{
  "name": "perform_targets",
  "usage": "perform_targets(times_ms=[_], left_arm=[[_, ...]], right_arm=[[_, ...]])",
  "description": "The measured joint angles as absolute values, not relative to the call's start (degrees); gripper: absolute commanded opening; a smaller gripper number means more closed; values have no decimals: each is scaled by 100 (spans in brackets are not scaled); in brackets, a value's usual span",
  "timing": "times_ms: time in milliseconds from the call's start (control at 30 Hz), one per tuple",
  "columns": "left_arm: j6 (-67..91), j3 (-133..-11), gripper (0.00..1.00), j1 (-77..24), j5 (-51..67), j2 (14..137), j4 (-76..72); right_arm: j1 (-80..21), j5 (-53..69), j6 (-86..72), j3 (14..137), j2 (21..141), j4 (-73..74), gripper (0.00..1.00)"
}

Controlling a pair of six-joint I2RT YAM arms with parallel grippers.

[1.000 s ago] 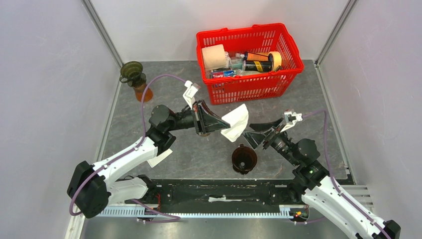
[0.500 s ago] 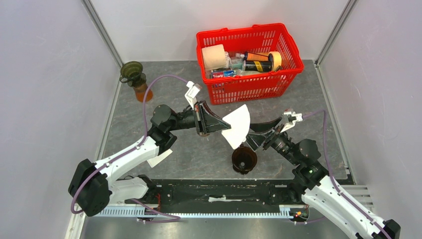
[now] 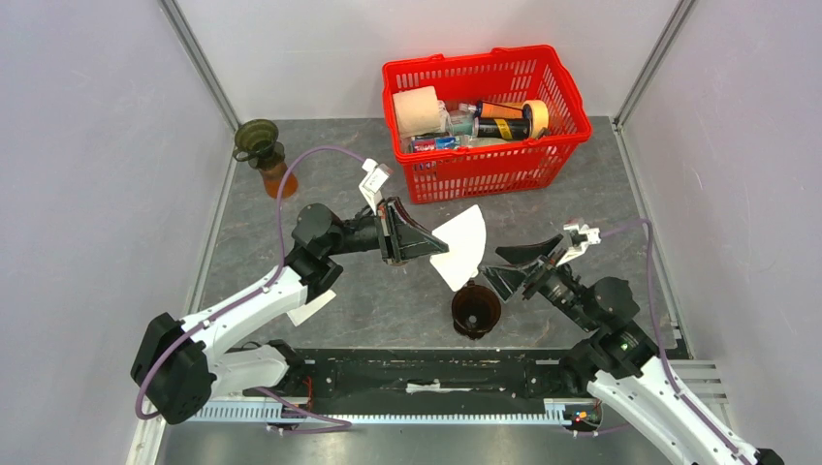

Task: Place the coffee filter in the dripper

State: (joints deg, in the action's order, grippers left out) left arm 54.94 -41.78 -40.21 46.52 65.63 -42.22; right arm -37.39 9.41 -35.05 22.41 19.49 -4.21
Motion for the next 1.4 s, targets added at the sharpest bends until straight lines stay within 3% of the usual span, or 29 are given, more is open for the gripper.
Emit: perform_targets(times_ms=[167, 367, 667, 1100, 1400], left_arm=[[5443, -4178, 2, -4021, 4648, 6471, -4136], [5439, -4178, 2, -4021, 4657, 6471, -4066], [5433, -4178, 2, -3994, 4807, 6473, -4071], [5347, -4178, 2, -3988, 4869, 6473, -4071], [5347, -4178, 2, -3988, 4880, 6473, -4071]], right_arm=[[-3739, 1356, -3398, 2338, 1634, -207, 89], [-3739, 2023, -3415, 2383, 2091, -307, 73], [-3739, 2340, -3339, 2589, 2342, -287, 81], [-3739, 1907, -2797, 3109, 1911, 891, 83], [-3739, 1951, -2869, 3109, 2174, 733, 83]])
